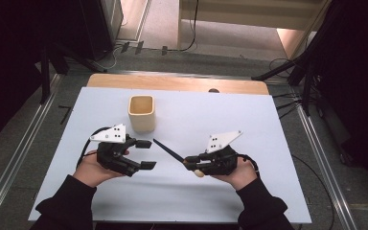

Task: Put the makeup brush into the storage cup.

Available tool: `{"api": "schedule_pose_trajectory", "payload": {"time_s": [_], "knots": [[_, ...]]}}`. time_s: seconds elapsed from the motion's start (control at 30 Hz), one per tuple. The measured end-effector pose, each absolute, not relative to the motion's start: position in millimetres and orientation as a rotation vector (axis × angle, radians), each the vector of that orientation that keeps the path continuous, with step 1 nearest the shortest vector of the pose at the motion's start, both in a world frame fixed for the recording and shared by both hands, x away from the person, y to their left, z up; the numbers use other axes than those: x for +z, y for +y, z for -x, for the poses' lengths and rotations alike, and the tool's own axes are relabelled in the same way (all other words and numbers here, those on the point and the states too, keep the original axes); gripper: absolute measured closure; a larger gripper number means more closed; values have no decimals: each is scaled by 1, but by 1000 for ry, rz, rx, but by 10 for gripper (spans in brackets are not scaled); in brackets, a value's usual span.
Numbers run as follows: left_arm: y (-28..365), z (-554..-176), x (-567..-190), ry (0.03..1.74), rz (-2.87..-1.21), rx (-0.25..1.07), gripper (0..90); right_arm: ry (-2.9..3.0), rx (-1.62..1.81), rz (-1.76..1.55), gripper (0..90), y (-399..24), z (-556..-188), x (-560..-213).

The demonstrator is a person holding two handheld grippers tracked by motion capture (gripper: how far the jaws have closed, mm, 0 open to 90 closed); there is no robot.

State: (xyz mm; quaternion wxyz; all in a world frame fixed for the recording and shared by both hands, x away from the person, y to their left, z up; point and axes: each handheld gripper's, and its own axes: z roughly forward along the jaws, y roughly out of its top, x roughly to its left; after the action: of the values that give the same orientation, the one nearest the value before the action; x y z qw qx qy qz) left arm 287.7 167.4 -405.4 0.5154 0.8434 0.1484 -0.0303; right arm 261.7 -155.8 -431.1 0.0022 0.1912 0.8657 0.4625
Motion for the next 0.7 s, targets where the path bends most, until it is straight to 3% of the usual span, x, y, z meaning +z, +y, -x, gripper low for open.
{"api": "schedule_pose_trajectory", "payload": {"time_s": [0.7], "knots": [[155, -284, -411, 312, -2011, -122, 472, 2768, 1453, -495, 783, -136, -258, -435]]}}
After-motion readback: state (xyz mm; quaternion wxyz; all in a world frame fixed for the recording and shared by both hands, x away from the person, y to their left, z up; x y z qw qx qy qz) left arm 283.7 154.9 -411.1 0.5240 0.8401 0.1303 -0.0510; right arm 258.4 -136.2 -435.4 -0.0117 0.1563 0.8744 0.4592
